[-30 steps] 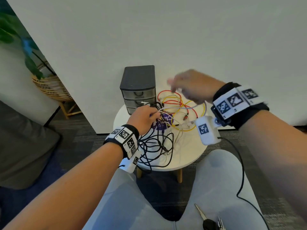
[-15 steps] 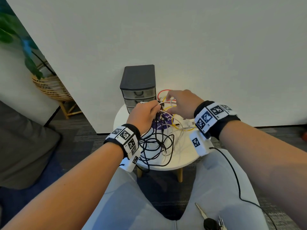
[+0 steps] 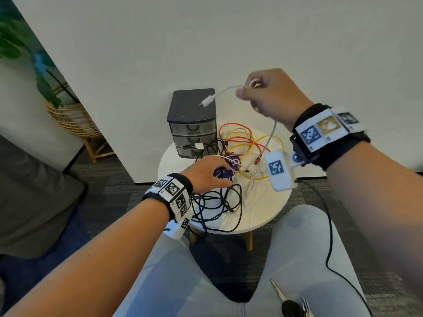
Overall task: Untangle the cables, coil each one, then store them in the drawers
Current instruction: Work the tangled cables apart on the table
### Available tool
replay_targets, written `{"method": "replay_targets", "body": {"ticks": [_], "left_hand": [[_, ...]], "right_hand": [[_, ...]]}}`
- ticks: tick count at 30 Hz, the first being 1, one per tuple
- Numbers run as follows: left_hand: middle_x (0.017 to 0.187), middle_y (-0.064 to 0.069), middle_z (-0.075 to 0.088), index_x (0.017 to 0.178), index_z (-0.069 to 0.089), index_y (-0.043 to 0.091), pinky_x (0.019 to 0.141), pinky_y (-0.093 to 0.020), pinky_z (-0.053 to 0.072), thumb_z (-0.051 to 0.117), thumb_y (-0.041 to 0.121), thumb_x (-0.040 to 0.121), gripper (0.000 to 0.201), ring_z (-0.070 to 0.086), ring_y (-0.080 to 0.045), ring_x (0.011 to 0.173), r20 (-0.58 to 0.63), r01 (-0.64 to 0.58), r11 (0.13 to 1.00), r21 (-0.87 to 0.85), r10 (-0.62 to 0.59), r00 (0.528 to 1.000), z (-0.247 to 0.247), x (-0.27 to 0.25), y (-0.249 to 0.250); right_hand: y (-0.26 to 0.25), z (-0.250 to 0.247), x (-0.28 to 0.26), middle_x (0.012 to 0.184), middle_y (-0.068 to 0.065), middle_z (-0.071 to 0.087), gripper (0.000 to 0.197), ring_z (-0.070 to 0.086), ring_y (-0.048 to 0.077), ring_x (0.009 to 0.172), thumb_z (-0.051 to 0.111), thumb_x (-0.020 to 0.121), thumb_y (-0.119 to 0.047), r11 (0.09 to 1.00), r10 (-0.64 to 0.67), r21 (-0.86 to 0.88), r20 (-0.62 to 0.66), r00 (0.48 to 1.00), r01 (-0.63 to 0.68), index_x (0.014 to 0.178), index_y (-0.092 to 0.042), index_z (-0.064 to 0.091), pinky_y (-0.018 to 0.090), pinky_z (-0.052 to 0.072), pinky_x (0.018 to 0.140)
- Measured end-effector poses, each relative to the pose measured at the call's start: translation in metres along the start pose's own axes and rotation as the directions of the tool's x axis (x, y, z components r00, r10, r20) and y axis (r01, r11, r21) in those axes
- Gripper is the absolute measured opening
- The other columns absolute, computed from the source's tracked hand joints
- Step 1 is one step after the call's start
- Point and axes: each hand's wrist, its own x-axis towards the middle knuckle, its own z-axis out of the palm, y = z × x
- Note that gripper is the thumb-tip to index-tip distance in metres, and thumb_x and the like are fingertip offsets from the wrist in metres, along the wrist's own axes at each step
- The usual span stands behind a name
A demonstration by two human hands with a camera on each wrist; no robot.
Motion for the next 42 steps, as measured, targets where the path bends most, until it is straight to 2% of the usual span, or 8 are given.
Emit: {"method": "replay_targets", "body": {"ticks": [5,9,13,20,26,32,39,42], "left_hand": [[0.133,0.003,0.049,0.131,0.057,0.026,0.102,-0.033,0.047,0.072,0.041,0.091,0.045,0.050,-0.012,0.112,0.027,0.037,0.999,0.023,-0.037,0.999,-0.005,-0.001,0.001],[0.131,0.002,0.049,0.127,0.059,0.024,0.101,-0.035,0.048,0.072,0.040,0.091,0.041,0.051,-0.015,0.110,0.015,0.067,0.996,0.051,-0.067,0.998,-0.007,-0.002,0.002],[0.127,-0.002,0.054,0.123,0.061,0.023,0.098,-0.036,0.050,0.071,0.038,0.092,0.036,0.054,-0.019,0.109,0.000,0.081,0.993,0.085,-0.081,0.997,-0.004,-0.001,-0.001],[0.117,-0.001,0.045,0.122,0.064,0.037,0.097,-0.041,0.045,0.065,0.055,0.091,0.035,0.046,-0.022,0.110,-0.105,0.072,0.997,0.036,-0.067,0.992,-0.005,0.007,0.011],[0.118,-0.001,0.045,0.107,0.072,0.031,0.101,-0.048,0.042,0.064,0.052,0.094,0.026,0.043,-0.025,0.114,0.033,0.066,0.993,0.098,-0.069,0.997,0.004,0.011,0.017],[0.086,-0.002,0.053,0.091,0.076,0.008,0.072,-0.028,0.039,0.050,0.026,0.107,0.035,0.052,-0.015,0.081,-0.079,-0.016,0.997,-0.077,0.010,0.997,-0.008,0.008,0.023],[0.086,0.001,0.065,0.089,0.068,0.009,0.079,-0.031,0.045,0.041,0.027,0.109,0.038,0.060,-0.015,0.085,-0.152,0.011,0.984,-0.179,-0.039,0.988,-0.016,0.004,0.024],[0.077,0.003,0.066,0.088,0.067,0.010,0.075,-0.028,0.046,0.041,0.026,0.108,0.037,0.057,-0.008,0.072,-0.201,-0.016,0.972,-0.234,-0.032,0.979,-0.019,0.005,0.027]], "right_hand": [[-0.015,-0.025,0.001,0.046,-0.013,0.035,0.030,0.033,0.005,0.042,0.071,0.086,-0.026,0.998,-0.026,0.059,-0.151,0.988,0.035,0.063,-0.015,0.055,0.024,0.028,0.054],[-0.004,-0.030,-0.003,0.056,0.000,0.040,0.032,0.036,0.017,0.057,0.070,0.081,-0.030,0.998,-0.038,-0.054,-0.259,0.965,0.025,0.063,-0.008,0.055,0.029,0.032,0.062],[-0.009,-0.040,-0.001,0.056,0.002,0.041,0.030,0.035,0.016,0.052,0.067,0.079,-0.030,0.991,-0.088,-0.128,-0.408,0.909,0.038,0.066,-0.004,0.057,0.027,0.030,0.057],[-0.018,-0.025,0.008,0.056,-0.008,0.042,0.027,0.039,0.010,0.054,0.070,0.081,-0.031,0.996,-0.088,-0.003,-0.352,0.932,0.093,0.072,-0.010,0.057,0.024,0.034,0.058],[-0.031,-0.028,0.014,0.067,-0.009,0.051,0.013,0.046,0.011,0.066,0.069,0.079,-0.024,0.966,-0.203,0.067,-0.393,0.897,0.248,0.082,-0.013,0.063,0.028,0.041,0.065],[0.015,-0.013,0.004,0.055,-0.009,0.040,0.031,0.036,0.010,0.050,0.070,0.079,-0.014,0.999,-0.048,-0.002,-0.226,0.973,0.049,0.109,-0.022,0.064,0.028,0.033,0.057],[0.068,0.028,-0.029,0.070,-0.004,0.054,0.025,0.047,0.013,0.059,0.073,0.083,-0.009,0.986,0.089,-0.155,0.151,0.985,-0.065,0.102,-0.024,0.069,0.029,0.043,0.062],[0.077,0.046,-0.036,0.091,-0.008,0.061,0.028,0.052,-0.001,0.075,0.076,0.082,-0.014,0.974,0.043,-0.225,0.250,0.967,0.014,0.107,-0.024,0.071,0.010,0.036,0.066]]}}
